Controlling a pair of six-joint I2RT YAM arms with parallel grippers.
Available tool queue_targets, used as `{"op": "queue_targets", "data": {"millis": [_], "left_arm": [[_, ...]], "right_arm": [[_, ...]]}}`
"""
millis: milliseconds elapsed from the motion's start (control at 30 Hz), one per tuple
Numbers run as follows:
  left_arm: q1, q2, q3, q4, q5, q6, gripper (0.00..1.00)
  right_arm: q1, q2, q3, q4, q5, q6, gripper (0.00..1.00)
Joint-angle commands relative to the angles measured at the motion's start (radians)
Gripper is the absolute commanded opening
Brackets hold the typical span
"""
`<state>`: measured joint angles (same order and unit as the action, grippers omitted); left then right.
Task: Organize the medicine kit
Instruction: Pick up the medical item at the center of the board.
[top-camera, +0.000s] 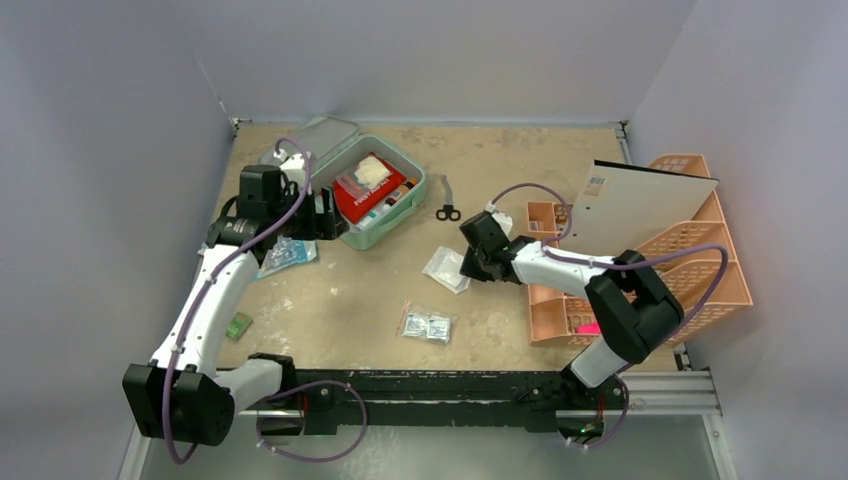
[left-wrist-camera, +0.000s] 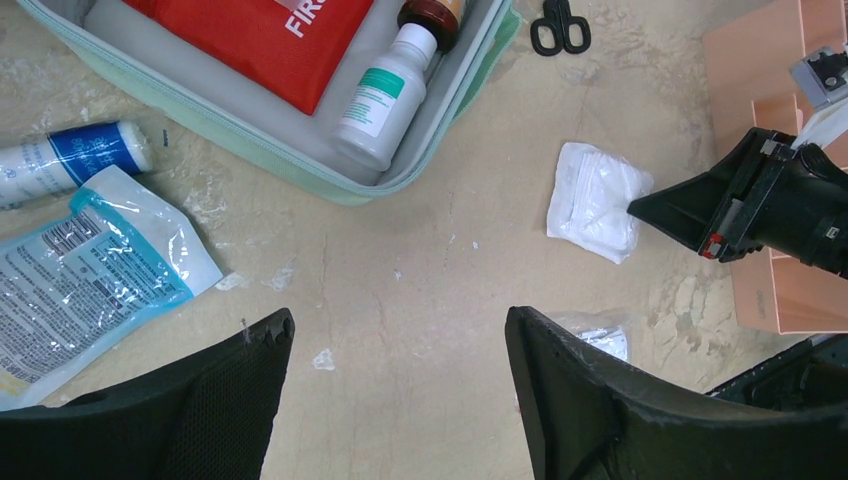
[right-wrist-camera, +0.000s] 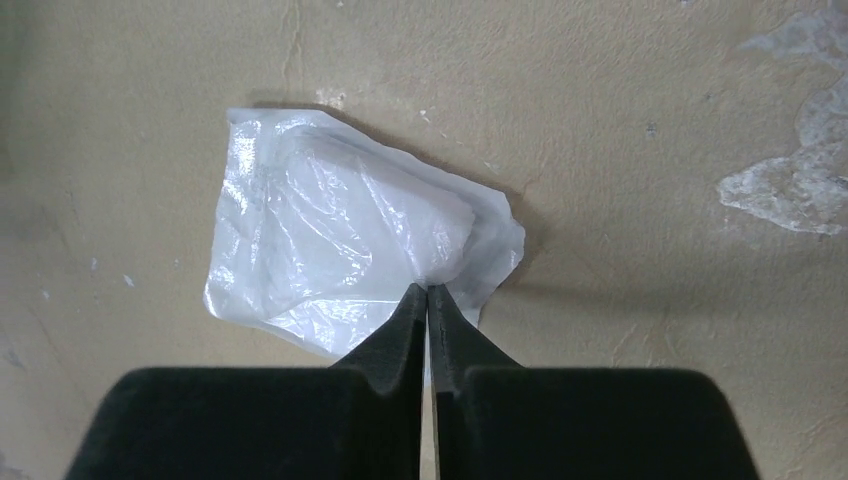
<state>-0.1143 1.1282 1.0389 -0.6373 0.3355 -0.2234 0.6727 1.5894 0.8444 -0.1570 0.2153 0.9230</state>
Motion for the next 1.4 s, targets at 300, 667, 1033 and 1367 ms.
{"op": "queue_targets", "data": {"millis": [300, 667, 1033, 1367], "left_arm": [[0.001, -0.006, -0.007, 0.058, 0.118, -0.056, 0.74], [-0.002, 0.113, 0.0, 0.14, 0.529, -0.201, 0.79], [-0.06, 0.146, -0.059, 0.308, 0.603, -0.336, 0.76], [-0.115, 0.143, -0.058, 0.309, 0.541, -0.337, 0.4]], "right_arm": [[-0.005, -0.189, 0.006, 0.154, -0.108, -0.334, 0.0], [0.008, -0.247, -0.022, 0.447, -0.561, -0.36, 0.0], [0.047, -0.261, 0.01, 0.513, -0.621, -0.307, 0.0], [0.05, -0.272, 0.003, 0.512, -0.606, -0.288, 0.0]]}}
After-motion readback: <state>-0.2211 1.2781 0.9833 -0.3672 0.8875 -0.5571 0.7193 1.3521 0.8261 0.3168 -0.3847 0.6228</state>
